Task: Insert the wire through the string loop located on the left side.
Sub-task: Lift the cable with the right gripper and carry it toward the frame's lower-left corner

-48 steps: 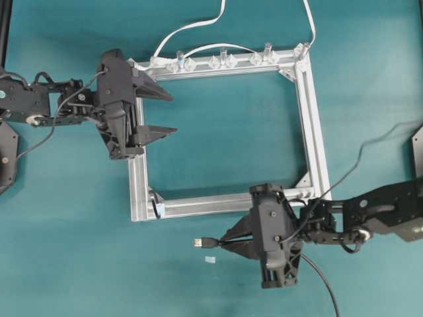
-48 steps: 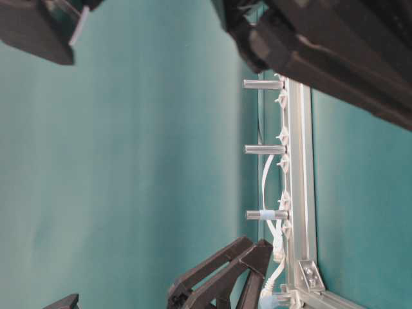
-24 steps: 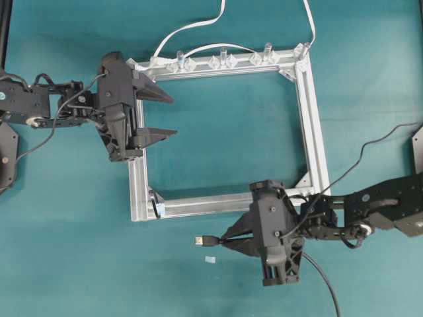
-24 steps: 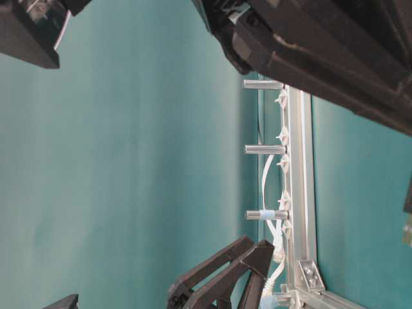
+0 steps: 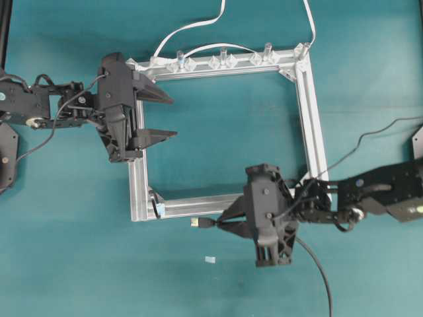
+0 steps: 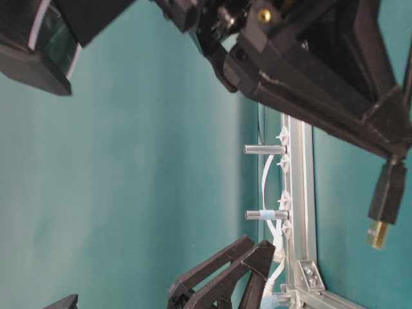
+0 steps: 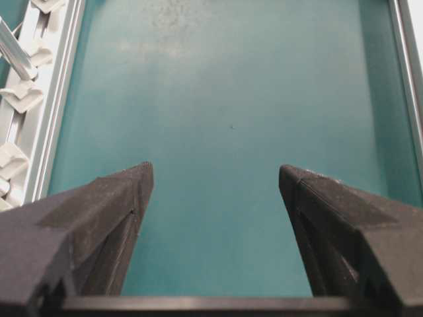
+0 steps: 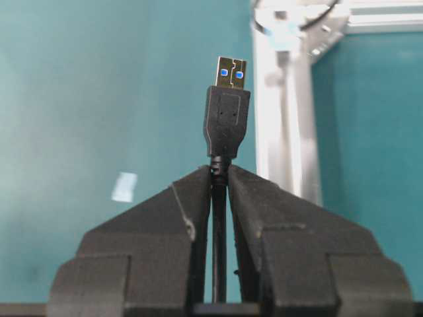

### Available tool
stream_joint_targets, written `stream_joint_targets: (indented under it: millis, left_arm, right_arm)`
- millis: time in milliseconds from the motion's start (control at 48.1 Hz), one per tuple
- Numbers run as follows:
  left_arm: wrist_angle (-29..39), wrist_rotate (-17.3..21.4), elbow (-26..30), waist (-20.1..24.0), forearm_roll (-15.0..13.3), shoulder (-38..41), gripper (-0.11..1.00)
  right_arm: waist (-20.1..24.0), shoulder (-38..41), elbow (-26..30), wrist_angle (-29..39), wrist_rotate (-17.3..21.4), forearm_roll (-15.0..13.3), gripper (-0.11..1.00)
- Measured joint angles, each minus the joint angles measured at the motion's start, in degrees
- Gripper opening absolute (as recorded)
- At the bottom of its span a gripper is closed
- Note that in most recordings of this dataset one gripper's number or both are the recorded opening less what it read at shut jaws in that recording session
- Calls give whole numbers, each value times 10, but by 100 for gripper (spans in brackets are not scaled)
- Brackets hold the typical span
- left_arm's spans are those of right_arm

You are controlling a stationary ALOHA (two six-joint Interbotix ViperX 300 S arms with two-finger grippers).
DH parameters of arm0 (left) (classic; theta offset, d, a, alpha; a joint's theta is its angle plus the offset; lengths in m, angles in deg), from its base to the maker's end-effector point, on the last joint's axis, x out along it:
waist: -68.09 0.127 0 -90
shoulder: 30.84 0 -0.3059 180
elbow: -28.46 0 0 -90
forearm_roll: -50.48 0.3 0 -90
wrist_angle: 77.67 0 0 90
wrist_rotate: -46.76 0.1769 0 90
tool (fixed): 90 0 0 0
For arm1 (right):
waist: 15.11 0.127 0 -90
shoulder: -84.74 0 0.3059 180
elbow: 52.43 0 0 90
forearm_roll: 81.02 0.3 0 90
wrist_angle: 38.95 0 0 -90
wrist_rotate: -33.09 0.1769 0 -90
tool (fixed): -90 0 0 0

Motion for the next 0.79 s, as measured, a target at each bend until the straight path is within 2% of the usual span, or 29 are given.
stream_joint_targets:
  millis: [187,790]
  left_arm:
    - [0,0,-3,-2,0,0,80]
    - [0,0,-6,-3,0,0,80]
  right_arm:
    - [-20,7,1,44,0,-30,13]
    - [-58,24,4,70,-1,-55,13]
